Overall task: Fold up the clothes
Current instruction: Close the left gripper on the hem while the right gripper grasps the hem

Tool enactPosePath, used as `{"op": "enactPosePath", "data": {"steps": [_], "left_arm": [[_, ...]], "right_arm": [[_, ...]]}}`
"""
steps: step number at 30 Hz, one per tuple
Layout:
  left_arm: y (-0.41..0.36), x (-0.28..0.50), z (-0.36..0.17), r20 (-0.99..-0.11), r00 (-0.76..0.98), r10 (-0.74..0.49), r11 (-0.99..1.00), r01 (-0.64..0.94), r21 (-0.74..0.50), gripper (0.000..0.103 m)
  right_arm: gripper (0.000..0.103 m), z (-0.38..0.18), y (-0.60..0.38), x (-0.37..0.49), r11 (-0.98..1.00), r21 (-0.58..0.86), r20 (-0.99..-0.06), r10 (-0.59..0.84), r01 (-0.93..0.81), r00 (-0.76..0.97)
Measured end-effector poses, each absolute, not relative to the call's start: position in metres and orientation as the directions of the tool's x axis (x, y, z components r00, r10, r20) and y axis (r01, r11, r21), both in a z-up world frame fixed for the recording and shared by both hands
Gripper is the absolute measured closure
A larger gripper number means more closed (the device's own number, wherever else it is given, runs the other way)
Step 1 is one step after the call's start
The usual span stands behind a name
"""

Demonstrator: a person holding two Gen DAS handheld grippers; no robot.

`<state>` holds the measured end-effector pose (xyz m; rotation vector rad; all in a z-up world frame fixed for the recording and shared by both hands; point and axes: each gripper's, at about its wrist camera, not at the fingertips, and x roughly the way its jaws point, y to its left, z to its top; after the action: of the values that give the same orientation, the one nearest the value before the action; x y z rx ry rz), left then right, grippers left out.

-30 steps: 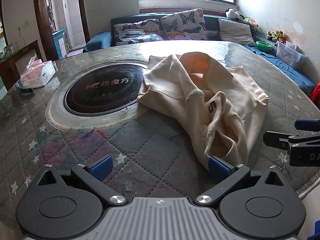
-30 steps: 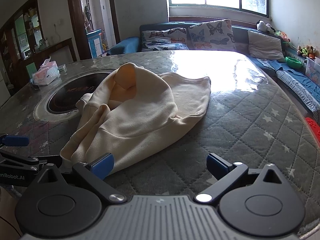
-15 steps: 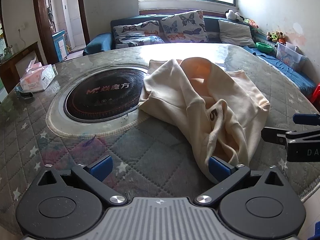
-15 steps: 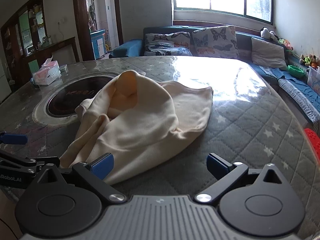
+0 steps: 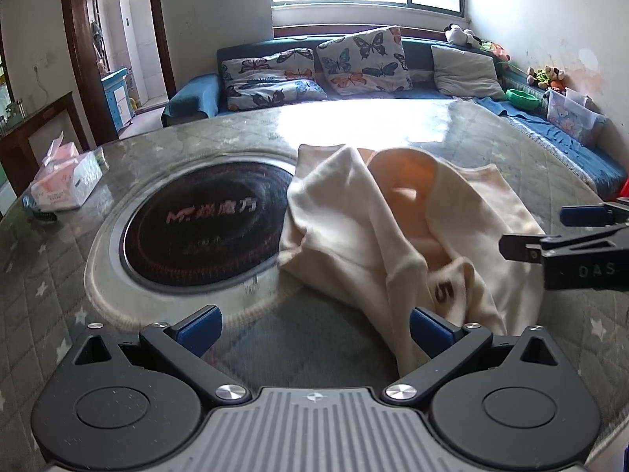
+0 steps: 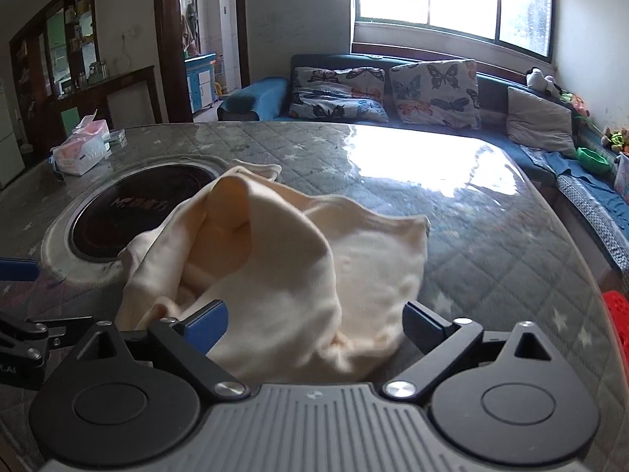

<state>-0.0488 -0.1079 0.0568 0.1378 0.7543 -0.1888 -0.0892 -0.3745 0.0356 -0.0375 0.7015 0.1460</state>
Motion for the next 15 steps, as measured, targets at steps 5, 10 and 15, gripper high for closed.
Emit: {"op": "enactPosePath", "data": {"steps": [5, 10, 15], "left_arm": [[-0.106, -0.031, 0.061, -0.685, 0.72, -0.111, 0.975, 0.212, 0.064, 0.0], [-0.104, -0.016, 0.062, -0.683, 0.724, -0.092, 0.976, 0.201, 0.082, 0.0], [-0.104, 0.0, 0.063, -0.685, 0.725, -0.079, 0.975, 0.198, 0.097, 0.0]], "right_arm": [[0.008, 0.044, -0.365, -0.054, 0.982, -0.014, -0.636, 0.135, -0.187, 0.76], [0.011, 0.043, -0.343, -0.02, 0.965, -0.065, -0.641, 0.155, -0.254, 0.752], [0.026, 0.031, -0.327, 0.006, 0.95, -0.122, -0.667, 0.135, -0.287, 0.733]]}}
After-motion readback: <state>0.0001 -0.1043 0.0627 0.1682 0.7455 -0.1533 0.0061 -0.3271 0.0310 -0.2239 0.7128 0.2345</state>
